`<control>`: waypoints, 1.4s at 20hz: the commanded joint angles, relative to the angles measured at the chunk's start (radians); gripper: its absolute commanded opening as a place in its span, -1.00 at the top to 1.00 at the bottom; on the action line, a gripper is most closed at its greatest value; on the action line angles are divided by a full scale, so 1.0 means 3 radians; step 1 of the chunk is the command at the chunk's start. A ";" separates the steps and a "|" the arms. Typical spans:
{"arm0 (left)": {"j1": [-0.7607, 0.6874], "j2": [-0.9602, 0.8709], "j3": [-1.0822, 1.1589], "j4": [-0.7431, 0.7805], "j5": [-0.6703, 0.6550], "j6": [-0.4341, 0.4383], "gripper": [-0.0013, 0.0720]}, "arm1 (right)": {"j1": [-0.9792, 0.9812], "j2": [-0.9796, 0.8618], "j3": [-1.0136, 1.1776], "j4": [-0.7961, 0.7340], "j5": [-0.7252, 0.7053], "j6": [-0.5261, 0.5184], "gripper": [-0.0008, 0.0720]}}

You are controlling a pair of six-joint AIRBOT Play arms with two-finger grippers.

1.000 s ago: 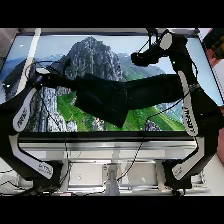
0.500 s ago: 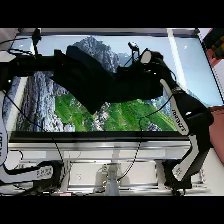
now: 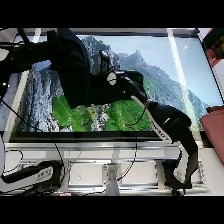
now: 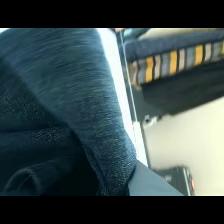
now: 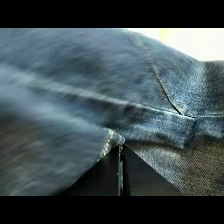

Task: Fold the clothes and pants, and hang the long-sleeved shirts on hangers.

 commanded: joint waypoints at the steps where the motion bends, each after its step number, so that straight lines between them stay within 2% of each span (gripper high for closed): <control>1: -0.0212 0.0005 -0.0003 0.0006 0.0575 0.0034 0.90 | 0.0336 -0.0022 0.0005 0.0086 -0.0362 0.0038 0.80; 2: -0.0229 0.0005 -0.0003 0.0061 0.0676 0.0034 0.89 | 0.0366 -0.0022 0.0004 0.0020 -0.0305 0.0034 0.80; 4: -0.0266 0.0005 -0.0009 0.0481 0.0763 0.0009 0.90 | 0.0318 -0.0008 0.0004 -0.0278 -0.0042 0.0041 0.80; 7: -0.0367 0.0005 -0.0106 0.1358 0.0701 -0.0596 0.90 | 0.0014 0.0015 -0.0006 -0.0554 0.0502 0.0043 0.80; 10: -0.0519 0.0004 -0.0276 0.1878 0.0828 -0.0946 0.90 | -0.0257 0.0020 -0.0006 -0.0628 0.0965 0.0038 0.79; 13: -0.0613 0.0001 -0.0435 0.1900 0.1128 -0.1162 0.90 | -0.0462 0.0083 -0.0005 -0.0853 0.1082 0.0041 0.79; 17: -0.0654 -0.0109 -0.0454 0.1900 0.1311 -0.1261 0.90 | -0.0816 0.0402 -0.0004 -0.1067 0.1198 0.0003 0.79; 19: -0.0694 -0.0186 -0.0454 0.1895 0.1367 -0.1479 0.90 | -0.0999 0.0617 -0.0004 -0.1198 0.1326 -0.0186 0.79; 23: -0.1077 -0.0387 -0.0451 0.1748 0.1544 -0.1492 0.90 | -0.1375 0.1031 -0.0003 -0.1385 0.1526 -0.0417 0.79; 25: -0.1378 -0.0498 -0.0451 0.1747 0.1848 -0.1493 0.90 | -0.1563 0.1212 -0.0004 -0.1397 0.1584 -0.0426 0.79; 28: -0.1872 -0.0718 -0.0451 0.1747 0.2626 -0.1494 0.90 | -0.1787 0.1389 -0.0004 -0.1404 0.1704 -0.0440 0.79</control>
